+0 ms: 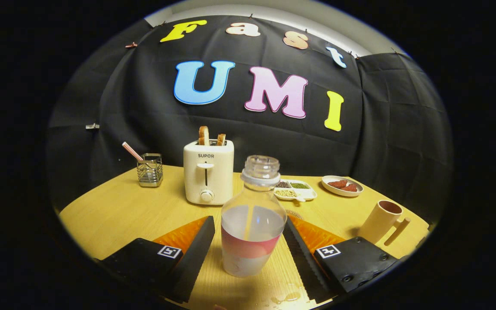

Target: Take the bottle from table, then pour the juice into the cup, finally place the bottle on the coaster

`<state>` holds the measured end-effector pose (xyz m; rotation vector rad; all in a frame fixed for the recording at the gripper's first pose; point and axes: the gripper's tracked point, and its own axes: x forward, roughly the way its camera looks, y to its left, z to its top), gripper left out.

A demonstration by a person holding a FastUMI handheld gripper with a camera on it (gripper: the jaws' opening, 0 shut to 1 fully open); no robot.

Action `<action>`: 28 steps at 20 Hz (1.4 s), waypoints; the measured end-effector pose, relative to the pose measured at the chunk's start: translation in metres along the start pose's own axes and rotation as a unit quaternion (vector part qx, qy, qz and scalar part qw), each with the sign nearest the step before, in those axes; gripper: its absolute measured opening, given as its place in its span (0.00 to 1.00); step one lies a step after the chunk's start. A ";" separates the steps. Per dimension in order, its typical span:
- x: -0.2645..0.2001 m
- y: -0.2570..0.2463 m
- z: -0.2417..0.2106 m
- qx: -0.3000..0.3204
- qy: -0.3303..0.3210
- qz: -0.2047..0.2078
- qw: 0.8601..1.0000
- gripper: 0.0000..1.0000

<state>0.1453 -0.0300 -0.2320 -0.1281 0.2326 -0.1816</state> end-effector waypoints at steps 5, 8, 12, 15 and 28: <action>0.010 0.000 -0.008 0.003 0.003 -0.006 1.000 0.94; 0.010 0.003 -0.008 -0.001 0.003 -0.009 1.000 0.82; 0.011 0.006 -0.013 0.018 0.017 0.003 1.000 0.78; 0.010 0.005 -0.010 0.023 0.018 0.012 1.000 0.73; -0.007 -0.043 0.049 0.194 0.027 0.030 0.980 0.70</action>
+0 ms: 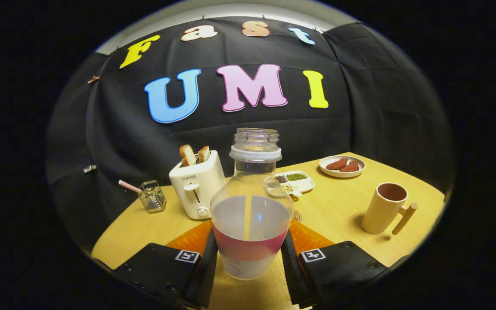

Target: Take the bottle from table, then pour the juice into the cup, finally place the bottle on the coaster

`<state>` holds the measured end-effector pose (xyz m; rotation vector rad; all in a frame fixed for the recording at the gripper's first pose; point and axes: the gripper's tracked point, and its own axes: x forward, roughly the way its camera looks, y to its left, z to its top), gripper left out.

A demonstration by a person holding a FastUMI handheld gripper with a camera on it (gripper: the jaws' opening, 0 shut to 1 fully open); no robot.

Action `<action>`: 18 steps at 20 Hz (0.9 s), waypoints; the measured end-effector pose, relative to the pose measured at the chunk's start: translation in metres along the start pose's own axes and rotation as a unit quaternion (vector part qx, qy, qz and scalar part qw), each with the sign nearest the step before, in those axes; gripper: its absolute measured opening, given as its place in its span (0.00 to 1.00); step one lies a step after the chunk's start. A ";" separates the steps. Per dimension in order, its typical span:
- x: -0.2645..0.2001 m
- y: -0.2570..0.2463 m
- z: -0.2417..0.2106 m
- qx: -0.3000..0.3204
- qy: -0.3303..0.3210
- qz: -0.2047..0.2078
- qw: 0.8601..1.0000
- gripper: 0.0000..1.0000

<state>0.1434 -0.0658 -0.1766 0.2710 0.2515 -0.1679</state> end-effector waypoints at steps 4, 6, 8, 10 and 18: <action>0.001 -0.011 0.027 0.137 0.010 0.011 0.990 0.70; 0.000 -0.019 0.034 0.184 0.018 0.013 0.983 0.70; -0.002 -0.028 0.041 0.235 0.027 0.017 0.971 0.70; -0.002 -0.040 0.046 0.286 0.040 0.016 0.957 0.70; 0.006 -0.083 0.048 0.423 0.092 0.017 0.901 0.70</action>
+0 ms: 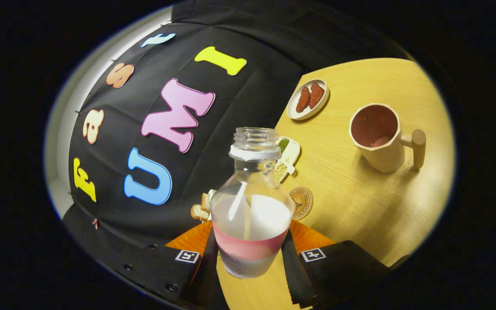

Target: Take the bottle from table, then pour the juice into the cup, finally place the bottle on the coaster

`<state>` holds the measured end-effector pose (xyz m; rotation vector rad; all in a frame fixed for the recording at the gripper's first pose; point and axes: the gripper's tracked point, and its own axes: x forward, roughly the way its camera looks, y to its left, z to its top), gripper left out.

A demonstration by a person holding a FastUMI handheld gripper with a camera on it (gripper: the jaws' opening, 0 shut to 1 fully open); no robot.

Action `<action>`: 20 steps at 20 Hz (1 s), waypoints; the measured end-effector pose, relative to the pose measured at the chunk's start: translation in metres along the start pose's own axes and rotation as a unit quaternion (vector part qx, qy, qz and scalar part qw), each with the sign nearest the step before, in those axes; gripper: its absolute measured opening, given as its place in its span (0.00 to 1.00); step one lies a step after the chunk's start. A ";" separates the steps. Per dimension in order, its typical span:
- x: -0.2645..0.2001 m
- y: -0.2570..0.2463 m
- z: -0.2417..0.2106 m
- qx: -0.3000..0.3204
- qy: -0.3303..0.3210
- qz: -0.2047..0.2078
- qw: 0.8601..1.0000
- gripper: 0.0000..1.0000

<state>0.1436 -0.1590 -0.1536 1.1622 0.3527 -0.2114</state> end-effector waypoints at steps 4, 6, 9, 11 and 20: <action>0.005 -0.011 0.014 0.072 0.013 -0.002 0.997 0.70; 0.007 -0.018 0.022 0.109 0.011 -0.007 0.994 0.70; 0.013 -0.032 0.032 0.157 0.009 -0.016 0.987 0.70; 0.017 -0.044 0.032 0.184 0.011 -0.029 0.982 0.70; 0.025 -0.062 0.055 0.311 0.012 -0.047 0.949 0.70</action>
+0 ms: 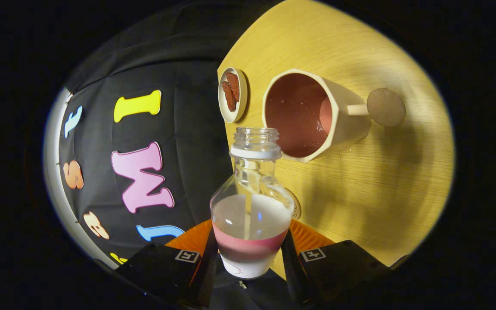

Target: Take the bottle from table, then pour the juice into the cup, finally place the bottle on the coaster

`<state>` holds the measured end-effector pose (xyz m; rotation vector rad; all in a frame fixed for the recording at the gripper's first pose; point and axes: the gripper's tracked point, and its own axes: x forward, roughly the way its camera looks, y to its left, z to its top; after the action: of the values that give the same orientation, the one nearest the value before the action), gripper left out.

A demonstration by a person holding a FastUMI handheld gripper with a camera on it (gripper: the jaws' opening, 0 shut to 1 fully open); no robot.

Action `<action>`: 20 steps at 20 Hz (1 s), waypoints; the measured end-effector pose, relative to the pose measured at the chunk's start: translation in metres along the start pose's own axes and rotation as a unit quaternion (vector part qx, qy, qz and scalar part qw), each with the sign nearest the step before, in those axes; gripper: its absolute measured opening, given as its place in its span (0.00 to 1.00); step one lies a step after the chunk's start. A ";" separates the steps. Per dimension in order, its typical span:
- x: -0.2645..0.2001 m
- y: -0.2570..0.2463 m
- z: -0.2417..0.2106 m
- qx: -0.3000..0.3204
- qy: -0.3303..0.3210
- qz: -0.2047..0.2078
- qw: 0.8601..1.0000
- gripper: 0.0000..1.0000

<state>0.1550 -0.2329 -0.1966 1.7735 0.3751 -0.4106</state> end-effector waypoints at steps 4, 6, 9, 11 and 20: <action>0.003 0.003 0.002 0.047 0.006 -0.004 0.999 0.70; 0.001 0.004 0.004 0.064 0.008 -0.002 0.998 0.70; 0.000 0.004 0.006 0.090 0.009 -0.002 0.996 0.70; 0.001 0.006 0.006 0.106 0.012 -0.004 0.994 0.70; -0.005 0.020 0.002 0.168 0.027 0.008 0.985 0.70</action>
<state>0.1596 -0.2399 -0.1774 2.1181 0.3435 -0.4339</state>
